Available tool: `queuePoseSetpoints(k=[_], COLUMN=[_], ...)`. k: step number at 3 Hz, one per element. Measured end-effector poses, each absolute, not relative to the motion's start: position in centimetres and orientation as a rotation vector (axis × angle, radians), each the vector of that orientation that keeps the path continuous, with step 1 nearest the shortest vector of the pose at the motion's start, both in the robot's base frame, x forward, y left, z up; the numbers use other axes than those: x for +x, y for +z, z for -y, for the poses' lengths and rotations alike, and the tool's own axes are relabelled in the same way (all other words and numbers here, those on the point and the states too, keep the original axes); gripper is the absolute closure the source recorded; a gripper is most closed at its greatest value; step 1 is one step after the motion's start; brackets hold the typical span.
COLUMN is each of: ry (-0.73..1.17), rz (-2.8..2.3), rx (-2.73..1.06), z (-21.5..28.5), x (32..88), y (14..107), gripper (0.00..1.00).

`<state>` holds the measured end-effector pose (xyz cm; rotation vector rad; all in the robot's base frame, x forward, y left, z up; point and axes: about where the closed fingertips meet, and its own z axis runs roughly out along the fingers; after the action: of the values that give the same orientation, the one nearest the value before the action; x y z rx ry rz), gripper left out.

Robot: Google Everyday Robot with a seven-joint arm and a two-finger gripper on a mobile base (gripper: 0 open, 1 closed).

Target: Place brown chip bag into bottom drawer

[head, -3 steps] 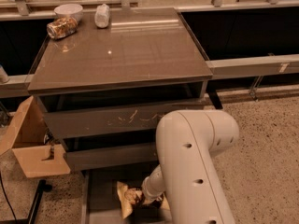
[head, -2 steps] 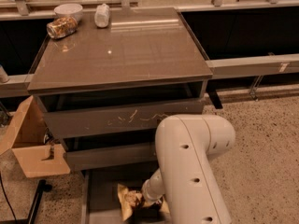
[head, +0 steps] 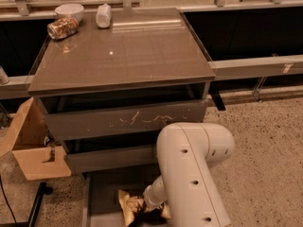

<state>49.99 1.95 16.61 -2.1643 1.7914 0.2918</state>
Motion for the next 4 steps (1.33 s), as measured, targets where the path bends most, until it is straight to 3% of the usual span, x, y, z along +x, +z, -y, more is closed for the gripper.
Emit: queuePoseSetpoints(k=[4], ry=[0.307], rz=[-1.744], rx=[-2.200], z=[-3.40], x=[49.85], y=[15.84], gripper=[0.03])
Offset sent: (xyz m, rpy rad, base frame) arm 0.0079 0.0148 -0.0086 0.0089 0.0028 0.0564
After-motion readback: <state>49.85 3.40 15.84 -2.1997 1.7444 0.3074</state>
